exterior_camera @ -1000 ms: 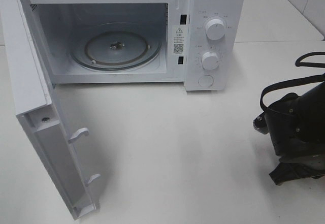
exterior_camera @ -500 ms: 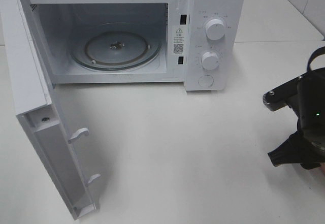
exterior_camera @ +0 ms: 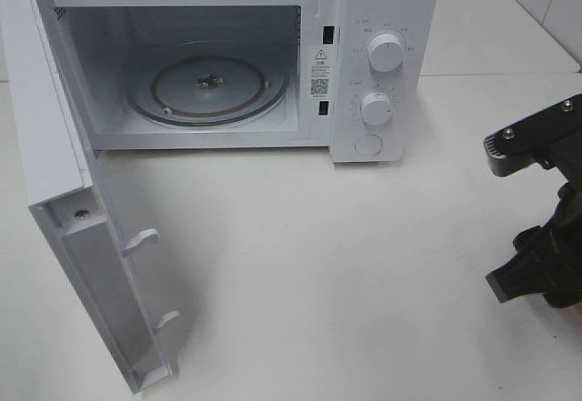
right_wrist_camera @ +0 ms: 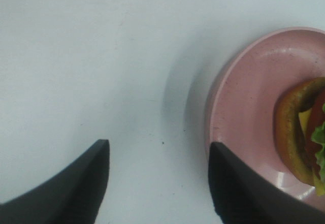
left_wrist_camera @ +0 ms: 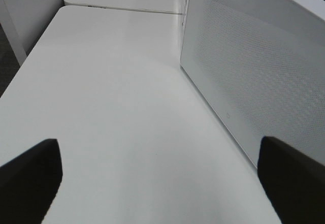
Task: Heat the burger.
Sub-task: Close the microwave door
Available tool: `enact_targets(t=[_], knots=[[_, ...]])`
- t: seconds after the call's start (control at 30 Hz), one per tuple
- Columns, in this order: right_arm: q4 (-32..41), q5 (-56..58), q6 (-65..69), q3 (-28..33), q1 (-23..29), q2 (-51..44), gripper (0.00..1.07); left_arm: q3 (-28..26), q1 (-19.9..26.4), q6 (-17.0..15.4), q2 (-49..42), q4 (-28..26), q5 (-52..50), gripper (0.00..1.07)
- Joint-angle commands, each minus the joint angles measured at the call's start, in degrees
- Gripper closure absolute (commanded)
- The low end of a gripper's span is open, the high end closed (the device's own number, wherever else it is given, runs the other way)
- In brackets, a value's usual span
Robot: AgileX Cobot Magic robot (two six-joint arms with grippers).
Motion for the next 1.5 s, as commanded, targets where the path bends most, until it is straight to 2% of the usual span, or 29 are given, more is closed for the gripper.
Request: enact_targets(t=[0.03, 0.07, 0.1, 0.13, 0.2, 0.37, 0.87, 1.07, 1.13, 1.2, 1.3, 1.47, 1.5], knots=[[6.8, 0.2, -8.4, -0.2, 0.1, -5.3, 0.4, 0.2, 0.1, -0.1, -1.1, -0.1, -0.4, 0.06], [6.8, 0.2, -8.4, -0.2, 0.1, -5.3, 0.4, 0.2, 0.1, -0.1, -1.1, -0.1, -0.4, 0.06], [10.3, 0.3, -11.3, -0.2, 0.1, -8.5, 0.35, 0.2, 0.1, -0.1, -1.1, -0.1, -0.4, 0.06], [10.3, 0.3, -11.3, -0.2, 0.1, -8.5, 0.35, 0.2, 0.1, -0.1, -1.1, -0.1, -0.4, 0.06], [14.8, 1.4, -14.2, -0.2, 0.1, -13.6, 0.31, 0.2, 0.1, -0.1, -1.1, -0.1, -0.4, 0.06], [18.4, 5.2, -17.3, -0.2, 0.1, -20.9, 0.31, 0.2, 0.1, -0.1, -1.1, -0.1, -0.4, 0.06], [19.8, 20.9, -18.3, -0.2, 0.1, -36.3, 0.31, 0.2, 0.1, -0.1, -1.1, -0.1, -0.4, 0.06], [19.8, 21.9, -18.3, -0.1, -0.2, -43.1, 0.31, 0.2, 0.1, -0.1, -1.1, -0.1, -0.4, 0.06], [19.8, 21.6, -18.4, -0.1, -1.0, -44.4, 0.31, 0.2, 0.1, -0.1, -1.1, -0.1, -0.4, 0.06], [19.8, 21.1, -20.7, 0.8, -6.2, -48.8, 0.31, 0.2, 0.1, -0.1, -1.1, -0.1, -0.4, 0.06], [19.8, 20.9, -21.5, 1.3, -7.7, -50.1, 0.31, 0.2, 0.1, -0.1, -1.1, -0.1, -0.4, 0.06], [22.9, 18.1, -24.6, 1.3, -14.8, -58.0, 0.31, 0.2, 0.1, -0.1, -1.1, -0.1, -0.4, 0.06], [22.9, 18.1, -24.6, 1.3, -14.8, -58.0, 0.31, 0.2, 0.1, -0.1, -1.1, -0.1, -0.4, 0.06]])
